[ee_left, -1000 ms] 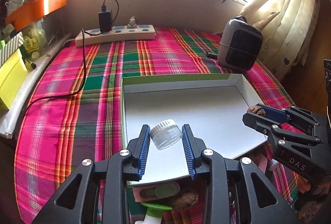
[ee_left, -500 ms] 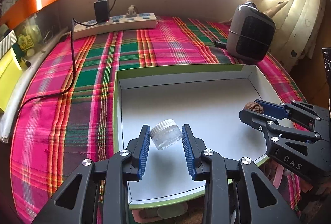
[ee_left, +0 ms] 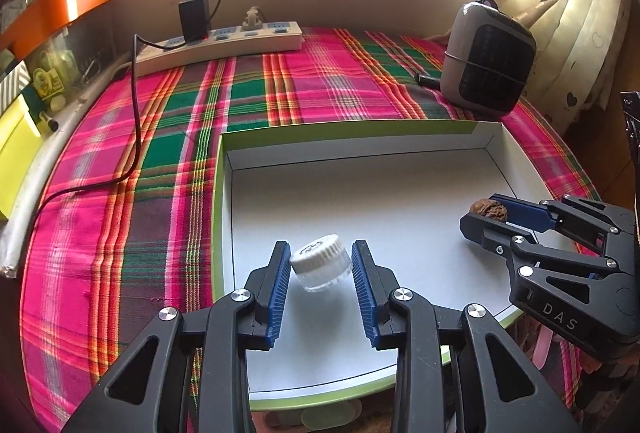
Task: Organize objects
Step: 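Carry the bottle and walnut over the tray and open both grippers, then withdraw both grippers from the tray toward the remaining items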
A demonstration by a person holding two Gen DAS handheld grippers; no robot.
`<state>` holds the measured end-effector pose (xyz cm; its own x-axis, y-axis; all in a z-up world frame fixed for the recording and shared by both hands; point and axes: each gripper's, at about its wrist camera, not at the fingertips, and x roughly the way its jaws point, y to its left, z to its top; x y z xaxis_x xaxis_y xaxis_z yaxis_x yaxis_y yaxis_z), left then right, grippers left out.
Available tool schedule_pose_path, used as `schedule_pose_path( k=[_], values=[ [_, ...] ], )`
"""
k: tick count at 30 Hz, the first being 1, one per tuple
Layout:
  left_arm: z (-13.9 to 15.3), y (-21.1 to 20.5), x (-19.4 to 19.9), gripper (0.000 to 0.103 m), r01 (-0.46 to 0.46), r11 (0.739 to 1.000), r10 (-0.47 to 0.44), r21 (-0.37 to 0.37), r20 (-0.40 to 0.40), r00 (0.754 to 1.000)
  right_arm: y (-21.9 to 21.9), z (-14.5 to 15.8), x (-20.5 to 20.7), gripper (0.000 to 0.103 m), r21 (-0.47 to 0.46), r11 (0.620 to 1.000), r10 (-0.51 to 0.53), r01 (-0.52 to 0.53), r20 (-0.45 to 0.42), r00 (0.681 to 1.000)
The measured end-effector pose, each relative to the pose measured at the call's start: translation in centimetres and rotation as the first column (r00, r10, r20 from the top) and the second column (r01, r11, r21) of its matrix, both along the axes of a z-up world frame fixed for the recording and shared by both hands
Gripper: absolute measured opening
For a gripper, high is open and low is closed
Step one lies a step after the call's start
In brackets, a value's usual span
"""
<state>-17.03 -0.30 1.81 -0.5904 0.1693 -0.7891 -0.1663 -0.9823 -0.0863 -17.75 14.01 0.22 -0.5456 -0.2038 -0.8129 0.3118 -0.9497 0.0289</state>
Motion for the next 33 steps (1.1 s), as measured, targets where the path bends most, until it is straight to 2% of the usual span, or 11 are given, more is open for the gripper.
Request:
schedule_pose_path(
  k=[8,12,14,20,33],
  values=[
    [0.0,0.1,0.1,0.031,-0.004,1.0,0.004,-0.005,0.0,1.0,0.0,-0.2,0.0,0.033,-0.001,1.0,-0.006,0.006,0.004,1.0],
    [0.0,0.2,0.2,0.035,-0.005,1.0,0.005,-0.002,-0.001,1.0,0.0,-0.1,0.0,0.033,-0.001,1.0,-0.008,0.008,0.003,1.0],
    [0.1,0.2,0.2,0.037,-0.006,1.0,0.006,0.001,-0.001,1.0,0.0,-0.1,0.0,0.041,0.0,1.0,-0.01,0.01,0.001,1.0],
    [0.6,0.2,0.8,0.04,-0.012,1.0,0.012,0.003,-0.011,1.0,0.2,0.4,0.5,0.048,-0.004,1.0,-0.02,0.02,-0.015,1.0],
    [2.4,-0.1,3.5,0.042,-0.021,1.0,0.022,0.009,-0.062,0.998,1.1,1.8,2.7,0.048,-0.024,0.999,-0.041,0.04,-0.055,0.998]
  ],
)
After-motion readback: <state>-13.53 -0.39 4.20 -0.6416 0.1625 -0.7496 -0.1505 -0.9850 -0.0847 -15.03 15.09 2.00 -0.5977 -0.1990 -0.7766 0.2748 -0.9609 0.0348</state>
